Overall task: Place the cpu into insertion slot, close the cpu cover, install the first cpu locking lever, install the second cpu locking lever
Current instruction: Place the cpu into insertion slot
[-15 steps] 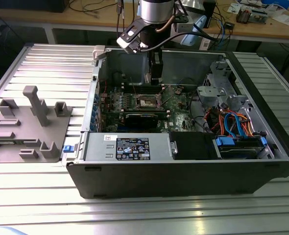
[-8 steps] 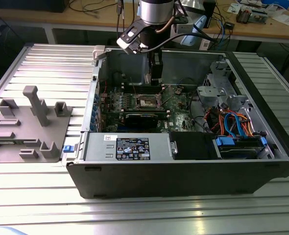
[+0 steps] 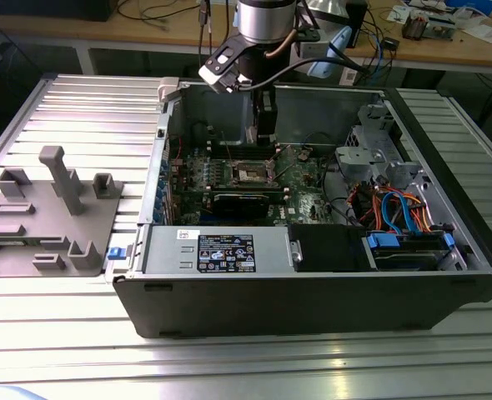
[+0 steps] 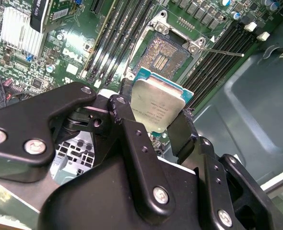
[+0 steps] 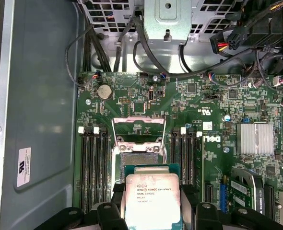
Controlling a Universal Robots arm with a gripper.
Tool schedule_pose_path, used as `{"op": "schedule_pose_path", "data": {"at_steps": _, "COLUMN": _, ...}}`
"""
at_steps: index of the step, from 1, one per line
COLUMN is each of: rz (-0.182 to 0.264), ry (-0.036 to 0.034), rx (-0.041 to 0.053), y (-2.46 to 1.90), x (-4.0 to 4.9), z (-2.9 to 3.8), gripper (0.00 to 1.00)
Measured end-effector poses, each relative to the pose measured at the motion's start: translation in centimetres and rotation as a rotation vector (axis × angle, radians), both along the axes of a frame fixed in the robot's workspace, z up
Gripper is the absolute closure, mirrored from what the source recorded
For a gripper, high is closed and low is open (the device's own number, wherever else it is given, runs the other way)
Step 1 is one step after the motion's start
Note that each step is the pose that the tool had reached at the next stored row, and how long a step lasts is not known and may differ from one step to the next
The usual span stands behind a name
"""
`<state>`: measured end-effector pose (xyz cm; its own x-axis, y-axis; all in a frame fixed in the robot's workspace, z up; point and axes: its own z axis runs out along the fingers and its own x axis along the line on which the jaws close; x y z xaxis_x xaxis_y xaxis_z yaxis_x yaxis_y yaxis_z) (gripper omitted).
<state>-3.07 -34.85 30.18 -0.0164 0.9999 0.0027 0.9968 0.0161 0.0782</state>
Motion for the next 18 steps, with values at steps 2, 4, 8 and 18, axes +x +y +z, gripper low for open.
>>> {"op": "schedule_pose_path", "data": {"at_steps": 2, "rz": 0.0, "ry": 0.0, "rx": 0.0001, "y": 0.0, "x": 0.0, "z": -0.04, "gripper": 0.46}}
{"op": "schedule_pose_path", "data": {"at_steps": 4, "rz": 0.0, "ry": 0.0001, "rx": -0.0002, "y": 0.0, "x": 0.0, "z": -0.07, "gripper": 0.46}}
{"op": "schedule_pose_path", "data": {"at_steps": 8, "rz": 0.0, "ry": 0.0, "rx": 0.0, "y": 0.0, "x": -0.02, "z": -0.21, "gripper": 0.46}}
{"op": "schedule_pose_path", "data": {"at_steps": 18, "rz": 0.025, "ry": 0.0, "rx": 0.0, "y": 0.0, "x": -0.02, "z": -0.34, "gripper": 0.46}}
